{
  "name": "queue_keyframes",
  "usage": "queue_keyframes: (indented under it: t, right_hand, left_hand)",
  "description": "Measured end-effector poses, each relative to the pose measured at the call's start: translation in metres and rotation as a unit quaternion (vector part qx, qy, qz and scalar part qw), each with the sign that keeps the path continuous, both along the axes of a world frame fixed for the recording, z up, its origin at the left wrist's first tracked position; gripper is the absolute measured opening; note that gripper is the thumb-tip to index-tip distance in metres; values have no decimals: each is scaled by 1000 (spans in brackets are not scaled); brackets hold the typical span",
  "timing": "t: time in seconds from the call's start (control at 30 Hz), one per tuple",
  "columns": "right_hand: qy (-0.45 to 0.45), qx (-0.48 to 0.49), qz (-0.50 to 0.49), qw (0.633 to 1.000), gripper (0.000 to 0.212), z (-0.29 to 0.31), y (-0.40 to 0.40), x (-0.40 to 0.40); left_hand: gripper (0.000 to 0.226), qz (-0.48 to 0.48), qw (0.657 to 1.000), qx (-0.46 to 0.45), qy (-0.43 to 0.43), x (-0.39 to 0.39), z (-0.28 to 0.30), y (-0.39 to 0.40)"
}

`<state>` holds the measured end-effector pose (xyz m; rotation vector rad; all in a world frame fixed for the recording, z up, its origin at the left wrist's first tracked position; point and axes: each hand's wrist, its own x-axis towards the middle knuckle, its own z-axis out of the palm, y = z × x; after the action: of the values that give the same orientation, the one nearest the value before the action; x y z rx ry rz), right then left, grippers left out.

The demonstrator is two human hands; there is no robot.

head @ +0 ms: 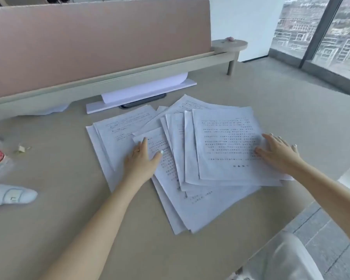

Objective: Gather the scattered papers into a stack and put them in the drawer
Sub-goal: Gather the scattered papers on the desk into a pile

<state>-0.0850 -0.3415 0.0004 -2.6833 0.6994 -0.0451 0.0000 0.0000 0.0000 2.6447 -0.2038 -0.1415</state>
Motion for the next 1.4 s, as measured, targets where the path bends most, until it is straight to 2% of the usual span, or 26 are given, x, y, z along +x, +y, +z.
queue_keyframes:
  t: [0.1,0.23,0.37,0.57,0.67,0.77,0.87,0.93,0.97,1.0,1.07,1.13,1.17,1.27,1.4]
  right_hand:
    - [8,-23,30,999,56,-3,4,9]
    - [-8,-31,93,995,52,-8,20,12]
    - [-28,-36,125,991,51,-8,21,6]
    - [-41,-13,173,984,67,-4,37,1]
    - [-47,-16,198,979,69,-5,50,1]
    - [-51,-27,209,976,57,-7,59,-1]
    - [-46,-26,213,976,57,-7,61,-3]
    - [-45,-17,213,976,57,-7,60,-3]
    - [-46,-14,212,976,57,-7,60,-4]
    - [-49,-11,211,976,57,-7,60,-4]
    - [-54,-4,211,976,57,-7,60,-5]
    - [-55,2,214,975,59,-7,59,-6]
    - [-55,5,215,975,60,-6,59,-6]
    - [-64,17,214,975,61,-5,58,-7]
    - [-101,48,201,973,75,-4,58,-7]
  left_hand:
    - [68,-8,999,26,-22,0,-7,0]
    - [66,-12,998,13,-53,-1,-11,-4]
    - [66,13,997,-40,-66,-7,-8,-3]
    - [67,6,995,-74,-72,-14,0,-6]
    - [68,-5,989,-138,-53,-19,5,-9]
    - [74,33,954,-296,-31,-27,15,-19]
    - [80,162,867,-471,-13,-32,32,-28]
    - [74,199,817,-540,39,-32,37,-31]
    - [64,190,818,-538,67,-32,36,-32]
    - [47,166,833,-520,91,-32,36,-34]
    - [11,109,891,-424,118,-34,32,-35]
    - [12,76,931,-342,100,-32,30,-33]
    - [16,70,940,-323,89,-31,32,-31]
    - [25,54,953,-291,66,-23,50,-25]
    - [20,16,966,-254,47,20,84,-27]
